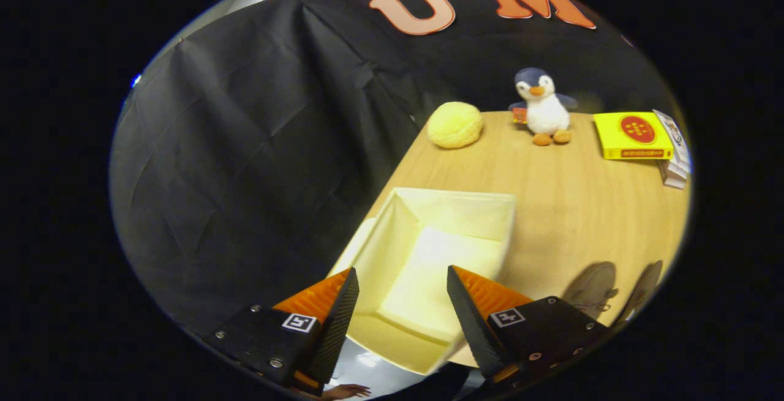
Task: Open the storage box then place both shoes into the box .Put the left shoe in first, then the right shoe, with the right side of both shoes facing outward in a uniform manner.
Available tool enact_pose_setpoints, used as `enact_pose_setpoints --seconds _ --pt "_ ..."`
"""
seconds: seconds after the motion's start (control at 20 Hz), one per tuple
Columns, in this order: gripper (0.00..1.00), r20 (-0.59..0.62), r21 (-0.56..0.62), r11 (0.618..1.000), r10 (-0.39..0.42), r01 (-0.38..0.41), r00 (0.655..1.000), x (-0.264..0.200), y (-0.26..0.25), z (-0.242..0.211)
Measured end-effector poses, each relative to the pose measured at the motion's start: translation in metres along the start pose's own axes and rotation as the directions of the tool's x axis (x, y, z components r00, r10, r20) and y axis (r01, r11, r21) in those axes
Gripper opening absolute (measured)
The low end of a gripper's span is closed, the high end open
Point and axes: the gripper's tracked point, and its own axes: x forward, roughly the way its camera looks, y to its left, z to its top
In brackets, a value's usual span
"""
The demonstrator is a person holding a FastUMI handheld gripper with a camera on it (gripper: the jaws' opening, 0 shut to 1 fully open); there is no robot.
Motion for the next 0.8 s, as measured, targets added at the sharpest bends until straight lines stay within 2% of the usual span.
enact_pose_setpoints --seconds 0.25,0.3,0.45,0.6,0.8 --pt "0.87 -0.005 -0.065 0.970 -0.235 0.234 0.972 -0.032 -0.112 -0.060" --pt "0.87 -0.029 -0.063 0.965 -0.255 0.253 0.966 -0.034 -0.126 -0.077" --pt "0.80 -0.116 -0.014 0.955 -0.295 0.296 0.948 -0.050 -0.159 -0.121" --pt "0.73 -0.142 -0.001 0.934 -0.355 0.358 0.924 -0.059 -0.184 -0.144" --pt "0.67 -0.158 -0.050 0.904 -0.427 0.425 0.890 -0.050 -0.213 -0.163"
